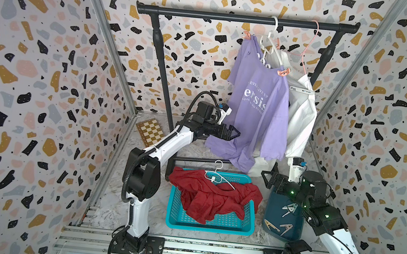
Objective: Use clothespins to secure the t-shirt on both sides of the hanger
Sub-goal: Adjust the T-shirt on the hanger.
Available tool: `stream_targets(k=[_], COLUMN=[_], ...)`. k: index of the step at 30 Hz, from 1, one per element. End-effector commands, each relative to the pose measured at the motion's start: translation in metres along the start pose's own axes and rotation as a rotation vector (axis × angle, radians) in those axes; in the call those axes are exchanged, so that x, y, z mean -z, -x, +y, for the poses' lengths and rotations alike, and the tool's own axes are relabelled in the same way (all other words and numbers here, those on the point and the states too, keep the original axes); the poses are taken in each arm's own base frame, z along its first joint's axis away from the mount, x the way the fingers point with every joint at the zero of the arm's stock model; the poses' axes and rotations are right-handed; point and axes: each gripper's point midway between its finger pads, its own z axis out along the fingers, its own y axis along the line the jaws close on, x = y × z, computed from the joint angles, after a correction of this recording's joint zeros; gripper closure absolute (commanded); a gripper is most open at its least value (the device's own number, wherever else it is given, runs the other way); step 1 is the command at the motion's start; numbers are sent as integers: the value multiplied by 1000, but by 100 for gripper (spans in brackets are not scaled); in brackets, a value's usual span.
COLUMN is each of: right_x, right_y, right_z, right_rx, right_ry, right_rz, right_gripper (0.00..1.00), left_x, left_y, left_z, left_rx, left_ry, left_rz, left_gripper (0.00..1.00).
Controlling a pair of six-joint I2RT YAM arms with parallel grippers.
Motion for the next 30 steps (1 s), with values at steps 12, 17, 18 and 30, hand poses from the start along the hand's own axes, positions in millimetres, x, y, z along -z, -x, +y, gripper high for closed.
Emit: stream_targets(k=[12, 17, 18, 30], right_x=[25, 15, 14, 13], right_y=[-58, -78, -80, -98], right_z=[-87, -103, -106, -149], right_rx=[-262, -339, -354, -519], right_ry=[-431, -464, -470, -581], right_rz=[121, 158, 158, 146], right_gripper=[0, 1, 1, 23], left_x=[53, 60, 61, 67], left_y=[-64, -84, -87, -103], left_z=[-43, -60, -66, -107], left_rx=[35, 44, 35, -31], left_ry=[-64, -96, -103, -177], left_rz=[35, 57, 61, 76], left_gripper=[4, 2, 1, 1])
